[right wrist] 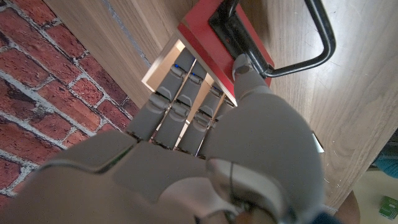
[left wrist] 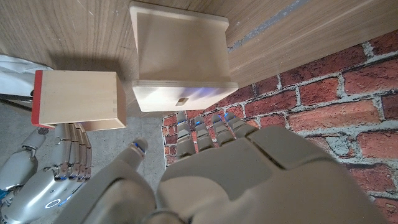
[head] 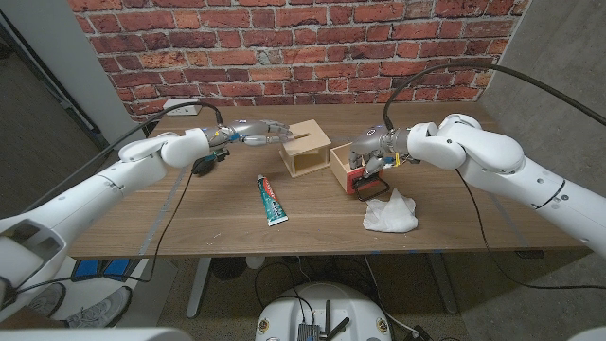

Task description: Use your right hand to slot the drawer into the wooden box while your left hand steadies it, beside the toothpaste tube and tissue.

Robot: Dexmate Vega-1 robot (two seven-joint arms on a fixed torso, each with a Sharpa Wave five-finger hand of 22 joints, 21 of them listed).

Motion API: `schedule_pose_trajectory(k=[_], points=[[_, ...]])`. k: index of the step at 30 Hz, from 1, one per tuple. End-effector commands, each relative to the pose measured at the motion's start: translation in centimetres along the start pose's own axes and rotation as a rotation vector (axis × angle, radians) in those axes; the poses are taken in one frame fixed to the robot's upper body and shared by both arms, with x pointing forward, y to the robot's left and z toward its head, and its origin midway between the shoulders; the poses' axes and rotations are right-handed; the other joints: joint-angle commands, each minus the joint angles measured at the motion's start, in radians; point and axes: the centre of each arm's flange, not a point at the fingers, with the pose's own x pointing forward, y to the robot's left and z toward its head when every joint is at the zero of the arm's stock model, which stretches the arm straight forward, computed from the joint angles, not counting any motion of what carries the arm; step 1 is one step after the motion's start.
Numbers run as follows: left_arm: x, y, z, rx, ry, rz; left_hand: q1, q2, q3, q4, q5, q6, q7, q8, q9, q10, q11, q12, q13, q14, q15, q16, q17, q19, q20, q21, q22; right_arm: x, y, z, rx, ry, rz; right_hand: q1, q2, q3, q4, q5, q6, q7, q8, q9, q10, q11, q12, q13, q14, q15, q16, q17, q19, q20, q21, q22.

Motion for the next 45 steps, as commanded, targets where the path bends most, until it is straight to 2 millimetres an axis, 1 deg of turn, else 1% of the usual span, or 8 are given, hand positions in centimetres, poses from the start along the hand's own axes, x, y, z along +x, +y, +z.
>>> schedule_pose_trajectory(k=[1,10,22,24,28,32,45], points=[[0.4,0.0,-0.2,0.001,-0.008,-0.003,-0.003,0.074,0.003,0.004,0.005,0.007,-0.004,0.008,0.000,0.011,-0.002,0.003,-0.001,0.010,-0.101,0.006,-0.001,0.003,-0.172,0.008,0.001,0.7,-0.4,1.0,0.015,-0.034,-0.012,-0.020,0.023,0.013,0.010,0.003,0.078,0.009,0.006,0.008,0.007,-0.001,0.006,0.006,0.006,-0.063,-0.001,0.005,0.008,-0.081,0.004,0.002],[0.5,-0.4,-0.2,-0.008,-0.003,-0.008,-0.001,0.075,0.001,0.003,0.005,0.007,-0.004,0.005,0.000,0.011,-0.001,0.001,-0.001,0.016,-0.098,0.006,-0.002,0.005,-0.173,0.009,0.000,1.1,-0.5,1.6,0.026,-0.051,-0.019,-0.022,0.024,0.014,0.009,0.004,0.080,0.010,0.005,0.007,0.009,-0.001,0.006,0.006,0.007,-0.064,-0.002,0.006,0.008,-0.081,0.005,0.002],[0.3,-1.2,-0.1,-0.009,0.003,-0.028,0.004,0.075,-0.001,0.000,0.006,-0.008,-0.012,-0.002,0.000,0.021,-0.004,0.003,-0.001,0.032,-0.099,0.008,-0.003,0.007,-0.171,0.010,0.000,1.4,-0.8,1.9,0.030,-0.057,-0.035,-0.021,0.025,0.016,0.008,0.004,0.080,0.011,0.002,0.007,0.006,-0.001,0.005,0.006,0.009,-0.064,-0.002,0.009,0.008,-0.081,0.006,0.002],[0.2,-1.3,-0.1,-0.006,0.004,-0.030,0.004,0.076,-0.002,-0.001,0.006,-0.009,-0.013,-0.003,0.000,0.026,0.000,0.004,-0.001,0.038,-0.099,0.009,-0.004,0.008,-0.170,0.010,-0.001,1.5,-0.8,1.9,0.035,-0.060,-0.036,-0.021,0.025,0.016,0.007,0.004,0.081,0.013,0.002,0.007,0.007,-0.001,0.006,0.007,0.009,-0.065,-0.003,0.009,0.009,-0.081,0.006,0.002],[0.2,-1.5,-0.1,-0.001,0.002,-0.039,0.007,0.076,-0.002,-0.004,0.007,-0.007,-0.012,-0.002,0.000,0.045,0.002,0.008,-0.001,0.055,-0.103,0.011,-0.005,0.015,-0.169,0.012,-0.001,1.6,-0.9,2.0,0.037,-0.062,-0.034,-0.022,0.022,0.015,0.007,0.004,0.077,0.013,0.000,0.007,0.007,-0.001,0.006,0.007,0.009,-0.063,-0.003,0.010,0.009,-0.080,0.007,0.002],[0.1,-1.6,-0.1,-0.004,0.008,-0.049,0.008,0.076,-0.001,-0.006,0.007,-0.007,-0.010,-0.002,-0.001,0.047,0.002,0.007,-0.001,0.057,-0.104,0.010,-0.005,0.018,-0.169,0.013,-0.001,1.7,-1.1,2.2,0.039,-0.064,-0.035,-0.024,0.022,0.015,0.008,0.004,0.081,0.011,0.000,0.007,0.007,-0.001,0.005,0.007,0.008,-0.063,-0.005,0.011,0.010,-0.080,0.008,0.002],[0.0,-1.7,-0.2,-0.008,0.011,-0.058,0.012,0.075,0.000,-0.011,0.007,-0.005,-0.007,-0.001,0.000,0.055,-0.004,0.006,-0.001,0.068,-0.103,0.008,-0.006,0.025,-0.170,0.014,-0.001,2.3,-1.2,2.9,0.048,-0.079,-0.043,-0.029,0.020,0.014,0.008,0.004,0.077,0.016,-0.004,0.007,0.005,0.000,0.004,0.008,0.008,-0.064,-0.007,0.013,0.011,-0.080,0.009,0.001]])
